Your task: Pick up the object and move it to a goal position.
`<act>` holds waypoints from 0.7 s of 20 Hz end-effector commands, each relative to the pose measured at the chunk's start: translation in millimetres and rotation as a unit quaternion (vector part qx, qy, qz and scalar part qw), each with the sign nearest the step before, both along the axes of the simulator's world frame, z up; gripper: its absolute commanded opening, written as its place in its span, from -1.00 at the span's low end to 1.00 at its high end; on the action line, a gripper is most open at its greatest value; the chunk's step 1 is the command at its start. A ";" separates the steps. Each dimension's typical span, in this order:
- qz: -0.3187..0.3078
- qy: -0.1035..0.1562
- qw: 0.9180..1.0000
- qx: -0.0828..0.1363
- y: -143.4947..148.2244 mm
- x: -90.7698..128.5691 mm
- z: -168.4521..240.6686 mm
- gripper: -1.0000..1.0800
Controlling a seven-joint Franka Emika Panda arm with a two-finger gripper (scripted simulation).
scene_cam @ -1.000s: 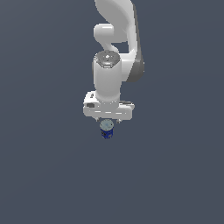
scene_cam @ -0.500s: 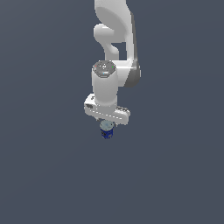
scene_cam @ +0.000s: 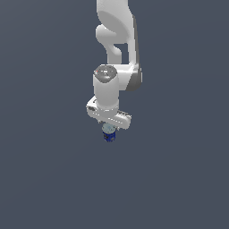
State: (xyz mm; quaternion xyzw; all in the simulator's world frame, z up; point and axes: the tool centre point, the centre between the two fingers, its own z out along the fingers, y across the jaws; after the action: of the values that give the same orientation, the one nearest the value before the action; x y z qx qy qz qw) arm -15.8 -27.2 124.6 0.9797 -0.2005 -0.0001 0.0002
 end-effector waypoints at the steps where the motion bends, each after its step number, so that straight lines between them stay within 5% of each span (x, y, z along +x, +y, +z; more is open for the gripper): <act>1: 0.000 0.000 1.000 0.000 0.0 0.1 -0.2 0.92; 14: -0.003 0.000 1.000 0.000 -0.1 -1.1 -48.1 0.92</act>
State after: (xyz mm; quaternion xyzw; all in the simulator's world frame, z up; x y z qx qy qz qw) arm -17.4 -27.4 80.8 0.9792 -0.2029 -0.0006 0.0002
